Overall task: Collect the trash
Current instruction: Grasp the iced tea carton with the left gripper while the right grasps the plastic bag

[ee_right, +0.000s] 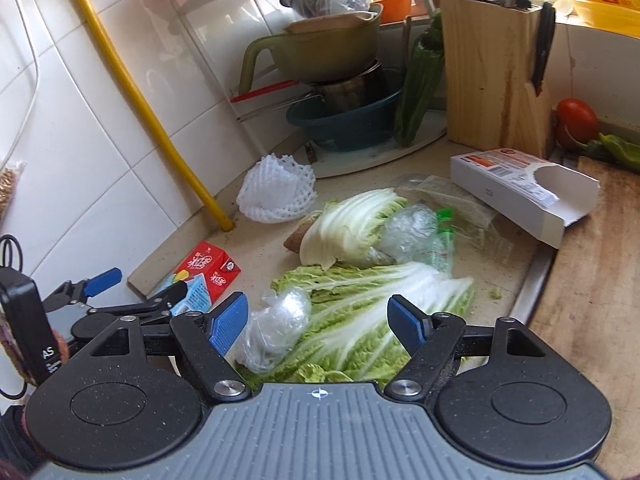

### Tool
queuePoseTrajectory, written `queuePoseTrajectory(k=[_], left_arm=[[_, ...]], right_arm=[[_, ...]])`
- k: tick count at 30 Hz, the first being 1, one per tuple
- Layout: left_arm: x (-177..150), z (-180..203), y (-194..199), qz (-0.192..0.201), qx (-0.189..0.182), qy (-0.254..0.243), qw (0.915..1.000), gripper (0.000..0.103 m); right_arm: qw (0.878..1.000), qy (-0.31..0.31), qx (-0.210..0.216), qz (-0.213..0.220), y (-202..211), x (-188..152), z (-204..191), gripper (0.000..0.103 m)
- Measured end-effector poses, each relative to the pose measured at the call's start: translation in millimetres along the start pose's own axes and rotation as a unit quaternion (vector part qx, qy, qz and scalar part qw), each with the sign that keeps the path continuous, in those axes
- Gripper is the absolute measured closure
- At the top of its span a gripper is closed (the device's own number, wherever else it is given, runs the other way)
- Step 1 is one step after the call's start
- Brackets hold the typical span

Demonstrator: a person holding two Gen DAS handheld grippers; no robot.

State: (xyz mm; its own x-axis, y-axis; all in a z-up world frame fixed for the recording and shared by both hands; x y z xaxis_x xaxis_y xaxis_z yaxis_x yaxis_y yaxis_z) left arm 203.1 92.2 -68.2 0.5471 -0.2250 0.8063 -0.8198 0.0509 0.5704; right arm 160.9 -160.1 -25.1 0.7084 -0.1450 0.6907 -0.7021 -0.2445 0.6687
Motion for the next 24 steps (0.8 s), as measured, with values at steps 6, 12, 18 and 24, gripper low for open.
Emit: queuePoseTrajectory(k=[6,12,18,24], left_arm=[[1,-15,-19,-0.009,-0.007,0.007,0.9999,0.001],[-2,-21,-36,-0.029,-0.032,0.004,0.9991,0.001],[-3,-22,-52,-0.052,-0.055,0.006,0.9971,0.001],[-5,-17,-70,-0.077,-0.073,0.006,0.9943,0.002]], right_arm=[[0.999,0.026,0.011,-0.022,-21,2,-22,0.021],[0.997,0.059,0.023,-0.053,-49,-4,-50,0.021],[0.994,0.073,0.009,-0.076,-67,-9,-59,0.020],[0.993,0.070,-0.010,-0.090,-80,-8,-54,0.020]])
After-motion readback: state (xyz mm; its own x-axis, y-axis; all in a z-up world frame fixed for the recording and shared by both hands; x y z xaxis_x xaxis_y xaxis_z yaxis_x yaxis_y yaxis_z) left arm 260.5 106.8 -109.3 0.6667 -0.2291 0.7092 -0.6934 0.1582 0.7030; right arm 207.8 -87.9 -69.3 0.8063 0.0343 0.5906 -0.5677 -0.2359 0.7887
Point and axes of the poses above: each gripper's, at about its wrist camera, not at the fingertips, and y roughly against the way its jaws point, z to its right, x to its top, the point moved 3 cm from there along -y, roughly the way its jaws point, and after that the axes turned 6 degrees about -x, right-handed, at the moved point
